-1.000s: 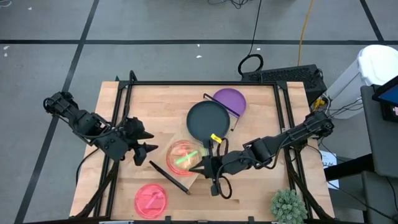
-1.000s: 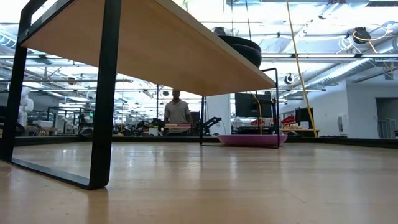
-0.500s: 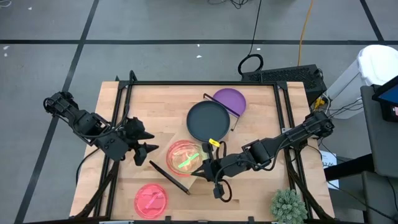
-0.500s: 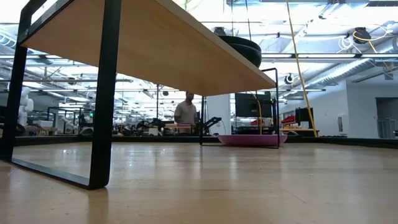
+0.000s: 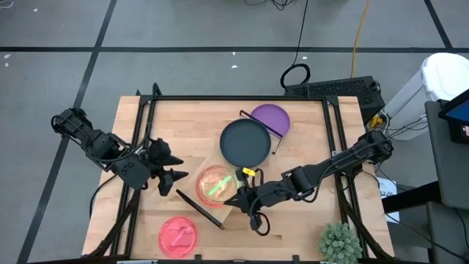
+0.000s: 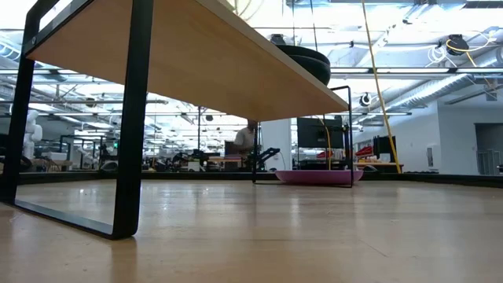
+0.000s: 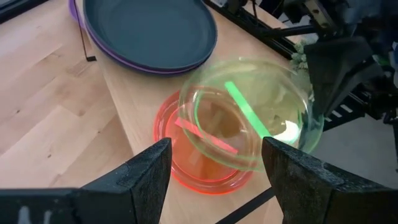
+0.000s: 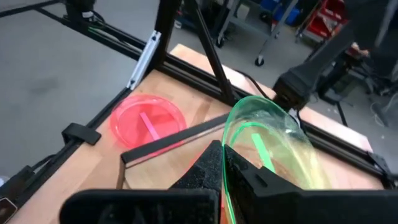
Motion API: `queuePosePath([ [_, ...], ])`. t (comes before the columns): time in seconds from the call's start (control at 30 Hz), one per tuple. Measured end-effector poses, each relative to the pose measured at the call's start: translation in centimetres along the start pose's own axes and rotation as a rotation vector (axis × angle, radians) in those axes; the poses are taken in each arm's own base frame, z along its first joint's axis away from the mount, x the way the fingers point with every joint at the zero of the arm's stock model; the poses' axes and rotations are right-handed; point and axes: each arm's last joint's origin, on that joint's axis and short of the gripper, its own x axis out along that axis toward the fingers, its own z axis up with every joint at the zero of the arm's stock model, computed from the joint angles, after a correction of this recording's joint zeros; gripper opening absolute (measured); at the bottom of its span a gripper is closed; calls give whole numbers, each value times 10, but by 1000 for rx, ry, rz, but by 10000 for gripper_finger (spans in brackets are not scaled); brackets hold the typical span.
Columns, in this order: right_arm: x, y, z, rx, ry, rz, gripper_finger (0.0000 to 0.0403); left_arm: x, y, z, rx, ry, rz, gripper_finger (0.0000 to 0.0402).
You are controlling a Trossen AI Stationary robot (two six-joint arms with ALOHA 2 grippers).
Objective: Place and stack plates onto a shelf
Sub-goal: Stack the green plate on top of the pink plate on the shelf
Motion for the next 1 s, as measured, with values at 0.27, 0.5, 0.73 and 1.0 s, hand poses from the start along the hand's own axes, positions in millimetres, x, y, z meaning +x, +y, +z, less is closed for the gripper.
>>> queuePosePath([
  [0.27, 4, 2, -9, 28, -18, -3, 0, 0, 0, 0, -3, -3, 4, 255],
  [0.5, 9, -1, -16, 69, -78, -27, 0, 0, 0, 0, 6, -13, 10, 255],
  [0.73, 11, -6, -21, 64, -66, -38, 0, 0, 0, 0, 28, -17, 16, 255],
  [1.0, 13, -12, -23, 66, -64, -26, 0, 0, 1, 0, 29, -26, 23, 255],
])
